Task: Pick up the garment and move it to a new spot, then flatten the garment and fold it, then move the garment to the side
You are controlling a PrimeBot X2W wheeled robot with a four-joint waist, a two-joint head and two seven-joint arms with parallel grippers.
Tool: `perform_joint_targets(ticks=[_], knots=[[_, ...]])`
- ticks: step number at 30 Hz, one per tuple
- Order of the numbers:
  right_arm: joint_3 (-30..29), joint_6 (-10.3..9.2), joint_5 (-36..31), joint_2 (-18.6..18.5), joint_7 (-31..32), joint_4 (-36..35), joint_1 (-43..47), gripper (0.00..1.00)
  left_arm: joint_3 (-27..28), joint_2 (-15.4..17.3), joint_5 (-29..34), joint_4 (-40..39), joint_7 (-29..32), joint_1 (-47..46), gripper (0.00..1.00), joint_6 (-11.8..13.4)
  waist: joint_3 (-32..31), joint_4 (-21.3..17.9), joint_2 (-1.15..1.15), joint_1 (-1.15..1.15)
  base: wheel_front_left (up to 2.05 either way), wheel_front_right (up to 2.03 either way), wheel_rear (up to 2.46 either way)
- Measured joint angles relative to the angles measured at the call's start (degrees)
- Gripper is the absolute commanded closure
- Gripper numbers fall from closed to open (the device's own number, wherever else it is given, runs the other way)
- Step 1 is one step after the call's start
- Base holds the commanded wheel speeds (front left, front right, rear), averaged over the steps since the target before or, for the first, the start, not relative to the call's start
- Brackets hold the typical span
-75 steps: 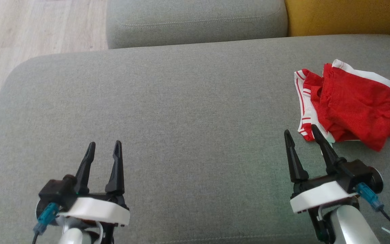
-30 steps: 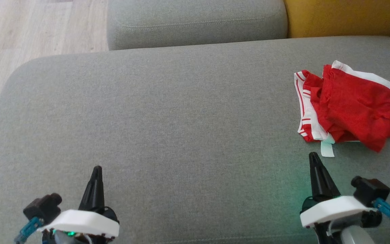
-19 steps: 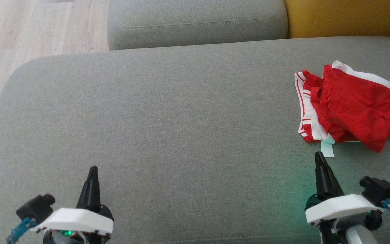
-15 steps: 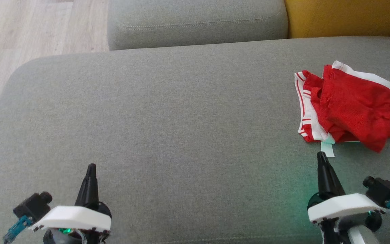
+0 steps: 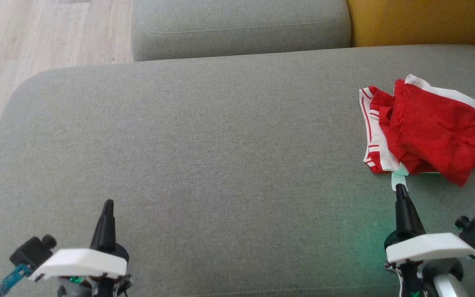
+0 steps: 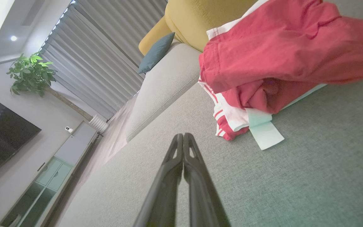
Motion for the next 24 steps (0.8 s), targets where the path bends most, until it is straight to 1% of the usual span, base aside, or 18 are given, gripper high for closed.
perform_joint_targets(ticks=[5, 15, 17, 24], knots=[[-0.6, 0.0, 3.5, 0.0, 0.7, -0.1, 0.0, 1.0, 0.9, 0.0, -2.9, 0.1, 0.7, -0.9, 1.0, -0.5, 0.0, 0.0, 0.0, 0.0, 0.0, 0.0, 0.0], [-1.7, 0.0, 10.5, -0.1, 2.3, -0.3, -0.8, 1.0, 1.4, 0.1, -8.7, 0.4, 2.4, -1.1, 1.0, -0.5, -0.1, 0.1, 0.0, 0.0, 0.0, 0.0, 0.0], [-1.9, 0.0, 12.0, -0.1, 2.5, -0.6, -1.0, 1.0, 1.6, 0.1, -9.9, 0.4, 2.8, -1.5, 1.0, -1.0, -0.1, 0.1, 0.0, 0.0, 0.0, 0.0, 0.0], [-2.8, -0.01, 16.8, -0.1, 3.6, -0.7, -1.0, 1.0, 2.8, 0.1, -14.0, 0.7, 3.7, -1.9, 1.0, -1.0, -0.1, 0.2, 0.0, 0.0, 0.0, 0.0, 0.0]])
